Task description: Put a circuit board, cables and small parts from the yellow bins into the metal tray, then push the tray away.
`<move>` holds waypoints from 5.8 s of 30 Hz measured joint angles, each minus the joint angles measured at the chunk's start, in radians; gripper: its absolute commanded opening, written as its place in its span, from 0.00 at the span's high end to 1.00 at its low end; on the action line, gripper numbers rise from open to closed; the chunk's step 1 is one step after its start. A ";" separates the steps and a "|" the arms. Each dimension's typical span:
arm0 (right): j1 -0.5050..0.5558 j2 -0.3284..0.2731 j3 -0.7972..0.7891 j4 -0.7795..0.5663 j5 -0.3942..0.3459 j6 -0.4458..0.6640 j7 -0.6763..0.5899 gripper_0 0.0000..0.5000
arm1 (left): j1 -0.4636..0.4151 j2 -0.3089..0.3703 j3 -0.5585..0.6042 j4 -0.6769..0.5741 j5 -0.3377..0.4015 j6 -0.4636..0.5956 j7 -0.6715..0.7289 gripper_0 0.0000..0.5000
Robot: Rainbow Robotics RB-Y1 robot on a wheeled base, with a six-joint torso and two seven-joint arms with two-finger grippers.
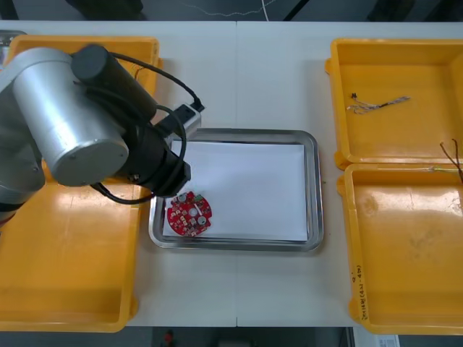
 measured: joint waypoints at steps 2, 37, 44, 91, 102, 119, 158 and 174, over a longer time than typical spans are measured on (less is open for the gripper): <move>-0.038 0.000 0.041 -0.003 -0.005 0.000 0.000 1.00 | -0.002 0.000 0.048 0.000 0.006 0.028 0.000 0.00; -0.693 0.190 0.965 0.154 0.344 0.001 0.250 1.00 | -0.107 0.003 0.337 0.462 0.014 0.021 0.000 0.00; -0.703 0.282 1.005 0.247 0.421 0.001 0.350 1.00 | -0.157 0.003 0.337 0.582 0.014 -0.013 0.000 0.00; -0.630 0.451 1.221 0.655 0.717 -0.167 0.506 1.00 | -0.281 -0.045 0.170 1.053 -0.008 -0.356 0.002 0.00; -0.630 0.468 1.243 0.720 0.716 -0.201 0.506 0.53 | -0.281 -0.048 0.098 1.078 -0.017 -0.393 0.070 0.00; -0.630 0.477 1.236 0.713 0.739 -0.214 0.506 0.00 | -0.281 -0.048 0.098 1.104 -0.017 -0.394 0.089 1.00; -0.640 0.409 0.832 0.385 0.563 0.000 0.506 0.00 | -0.281 -0.025 0.250 0.804 -0.016 -0.020 0.089 1.00; -0.641 0.248 0.581 0.427 0.436 0.000 0.505 0.00 | -0.278 -0.024 0.220 0.546 0.040 0.079 0.089 1.00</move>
